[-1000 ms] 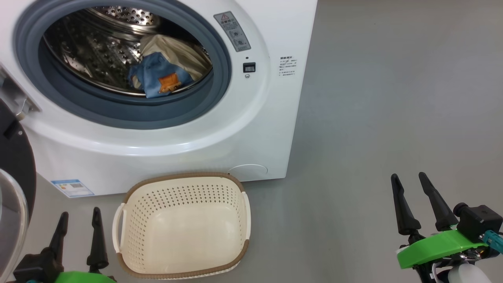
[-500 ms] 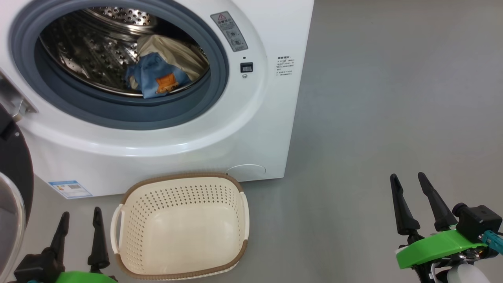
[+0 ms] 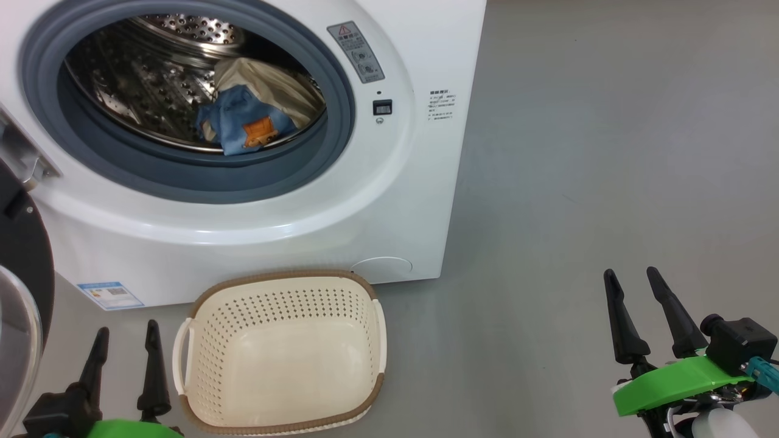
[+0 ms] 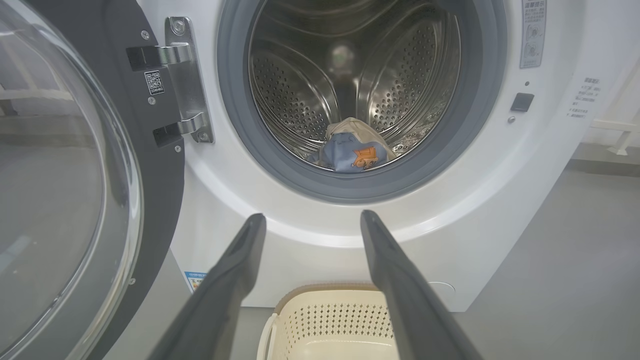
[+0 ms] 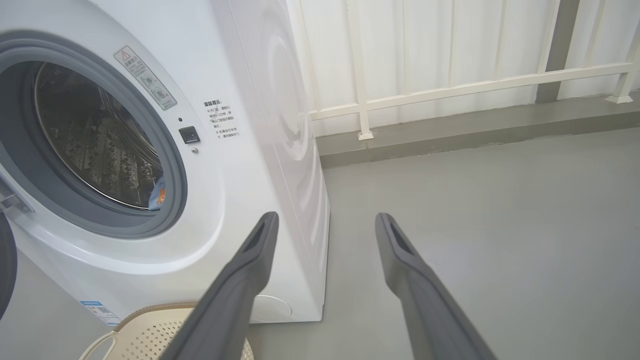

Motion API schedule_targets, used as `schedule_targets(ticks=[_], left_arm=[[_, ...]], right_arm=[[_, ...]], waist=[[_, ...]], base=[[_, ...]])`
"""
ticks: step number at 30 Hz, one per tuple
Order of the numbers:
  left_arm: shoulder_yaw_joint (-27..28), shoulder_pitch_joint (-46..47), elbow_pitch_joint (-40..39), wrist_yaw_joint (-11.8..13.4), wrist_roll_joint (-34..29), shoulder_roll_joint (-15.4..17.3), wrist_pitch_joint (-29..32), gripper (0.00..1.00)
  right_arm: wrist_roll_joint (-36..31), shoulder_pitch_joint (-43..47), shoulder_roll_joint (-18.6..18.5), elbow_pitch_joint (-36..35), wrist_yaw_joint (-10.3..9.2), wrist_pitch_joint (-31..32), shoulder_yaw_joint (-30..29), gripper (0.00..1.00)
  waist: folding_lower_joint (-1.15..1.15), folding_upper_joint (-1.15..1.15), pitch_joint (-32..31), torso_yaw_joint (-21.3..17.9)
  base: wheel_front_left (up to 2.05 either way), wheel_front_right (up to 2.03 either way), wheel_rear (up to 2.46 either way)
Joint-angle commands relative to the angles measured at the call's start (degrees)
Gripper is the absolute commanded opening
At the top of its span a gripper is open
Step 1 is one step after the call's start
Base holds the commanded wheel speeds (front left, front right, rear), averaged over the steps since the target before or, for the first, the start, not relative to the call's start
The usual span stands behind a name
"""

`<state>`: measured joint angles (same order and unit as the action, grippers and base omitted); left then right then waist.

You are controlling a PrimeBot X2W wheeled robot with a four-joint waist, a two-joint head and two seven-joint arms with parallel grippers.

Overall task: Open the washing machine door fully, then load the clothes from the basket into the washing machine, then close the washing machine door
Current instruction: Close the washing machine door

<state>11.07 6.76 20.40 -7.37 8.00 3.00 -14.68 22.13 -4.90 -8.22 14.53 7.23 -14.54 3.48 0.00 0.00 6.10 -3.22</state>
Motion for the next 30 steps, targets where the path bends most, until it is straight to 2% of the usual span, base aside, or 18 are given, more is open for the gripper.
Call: schedule_targets(ticks=[1,10,23,30], left_arm=[[1.44,0.24,-1.55,-0.12,0.31,1.03,-0.32,1.00],[1.61,0.11,-1.39,-0.12,-0.40,1.11,-0.32,1.00],[1.32,-0.10,-1.96,-0.12,0.17,1.09,-0.32,1.00],[1.08,-0.61,-2.83,-0.12,0.18,1.15,-0.32,1.00]], right_arm=[[0.48,-0.23,-0.56,-1.38,0.25,-0.46,1.05,1.00],[0.52,-0.13,-0.66,-1.38,0.25,-0.46,1.24,1.00],[0.52,0.09,-0.78,-1.52,0.25,-0.46,1.13,1.00],[0.56,0.22,-0.81,-1.63,0.25,-0.46,0.99,1.00]], waist=[[0.00,0.00,0.00,0.00],[0.00,0.00,0.02,-0.08],[0.00,0.00,0.04,-0.08],[0.00,0.00,0.22,0.27]], base=[[0.00,0.00,0.00],[-0.12,0.12,0.00],[-0.90,0.90,0.00],[-0.20,0.20,0.00]])
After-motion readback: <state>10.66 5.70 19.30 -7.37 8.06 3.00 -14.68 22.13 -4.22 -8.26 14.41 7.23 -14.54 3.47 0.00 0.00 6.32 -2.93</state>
